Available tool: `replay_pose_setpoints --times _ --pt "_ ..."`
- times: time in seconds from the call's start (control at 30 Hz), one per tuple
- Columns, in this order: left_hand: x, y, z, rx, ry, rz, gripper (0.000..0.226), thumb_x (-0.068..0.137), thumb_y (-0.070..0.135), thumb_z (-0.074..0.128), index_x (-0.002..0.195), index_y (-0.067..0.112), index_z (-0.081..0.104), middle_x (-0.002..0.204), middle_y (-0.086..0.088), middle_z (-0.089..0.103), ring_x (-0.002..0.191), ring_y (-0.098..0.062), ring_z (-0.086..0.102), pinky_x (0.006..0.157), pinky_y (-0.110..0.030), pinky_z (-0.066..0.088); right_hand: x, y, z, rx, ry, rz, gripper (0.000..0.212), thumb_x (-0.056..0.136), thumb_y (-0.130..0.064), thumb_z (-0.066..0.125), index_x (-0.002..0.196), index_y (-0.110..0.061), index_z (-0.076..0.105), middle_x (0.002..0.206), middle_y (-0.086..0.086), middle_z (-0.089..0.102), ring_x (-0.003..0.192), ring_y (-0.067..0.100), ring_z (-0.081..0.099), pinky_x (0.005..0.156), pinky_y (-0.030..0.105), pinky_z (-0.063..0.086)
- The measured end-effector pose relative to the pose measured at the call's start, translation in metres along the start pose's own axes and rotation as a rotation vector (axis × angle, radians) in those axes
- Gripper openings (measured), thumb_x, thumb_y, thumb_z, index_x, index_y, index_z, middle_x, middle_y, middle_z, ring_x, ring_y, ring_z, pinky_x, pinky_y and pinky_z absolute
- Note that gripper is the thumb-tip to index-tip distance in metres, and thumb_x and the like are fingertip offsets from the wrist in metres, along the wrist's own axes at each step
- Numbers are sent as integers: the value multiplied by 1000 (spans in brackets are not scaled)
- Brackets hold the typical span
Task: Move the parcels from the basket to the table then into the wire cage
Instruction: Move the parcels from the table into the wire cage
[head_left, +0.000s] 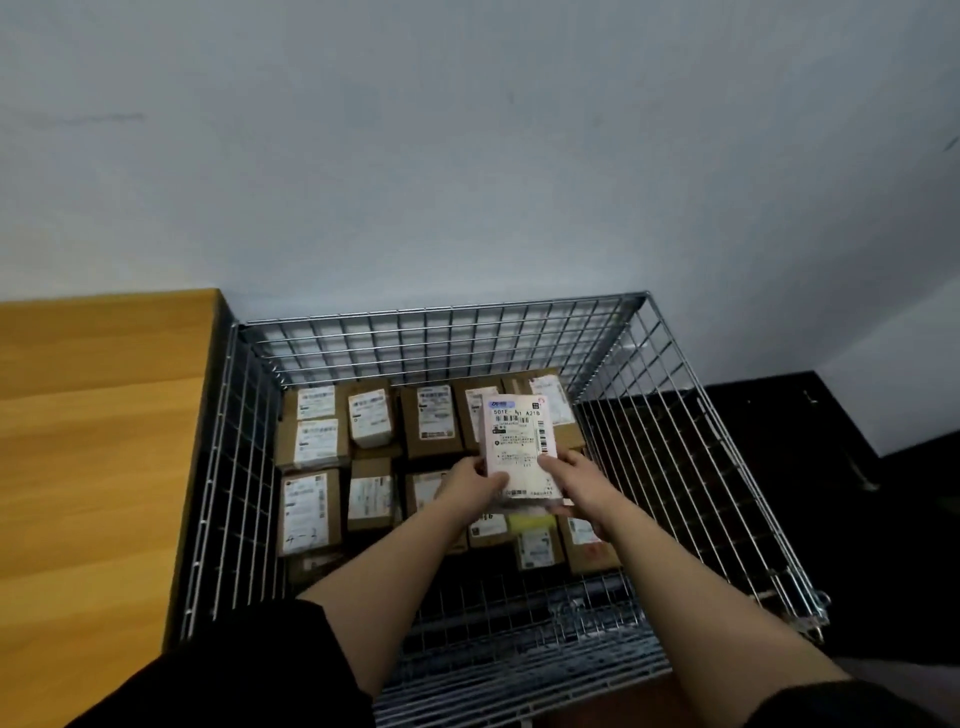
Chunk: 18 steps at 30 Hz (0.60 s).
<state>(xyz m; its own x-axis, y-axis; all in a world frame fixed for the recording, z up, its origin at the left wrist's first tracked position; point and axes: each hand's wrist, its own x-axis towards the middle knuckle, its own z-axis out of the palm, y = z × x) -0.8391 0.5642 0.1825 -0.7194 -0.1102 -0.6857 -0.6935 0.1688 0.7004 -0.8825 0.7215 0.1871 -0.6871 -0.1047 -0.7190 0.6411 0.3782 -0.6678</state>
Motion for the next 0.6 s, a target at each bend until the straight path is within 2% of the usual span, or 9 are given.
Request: replay_pose_setpoints --times 0.13,0.27,0.4,0.5,0.6 --pt "33 -16 29 57 -40 -22 46 93 19 57 137 11 48 132 -8 59 109 -26 61 90 -34 51 41 29 -12 10 -9 41 42 99 -22 51 137 -8 42 122 14 63 98 25 64 74 36 55" --pt "74 -36 62 58 -18 -107 49 91 21 59 139 17 46 126 -6 63 102 -25 65 89 -37 53 90 61 -25 12 -21 96 46 98 -22 52 140 -8 37 123 15 60 103 32 63 90 49 53" --pt "112 -53 86 137 30 -172 51 92 23 59 140 16 42 132 -7 58 109 -24 61 89 -31 49 140 99 -33 -16 -17 133 53 95 -26 57 142 -10 38 127 14 59 103 32 64 90 55 52" --pt "140 -66 106 146 26 -203 52 92 21 59 140 14 40 130 -8 59 110 -23 61 89 -29 48 166 115 -39 -52 15 140 50 95 -22 56 141 -9 39 130 14 57 107 31 62 93 51 52" --pt "173 -83 129 236 21 -221 48 91 23 61 135 14 43 127 -6 61 107 -23 62 89 -32 50 192 136 -46 -94 20 161 47 98 -19 53 140 -8 37 133 15 54 113 31 59 95 43 51"
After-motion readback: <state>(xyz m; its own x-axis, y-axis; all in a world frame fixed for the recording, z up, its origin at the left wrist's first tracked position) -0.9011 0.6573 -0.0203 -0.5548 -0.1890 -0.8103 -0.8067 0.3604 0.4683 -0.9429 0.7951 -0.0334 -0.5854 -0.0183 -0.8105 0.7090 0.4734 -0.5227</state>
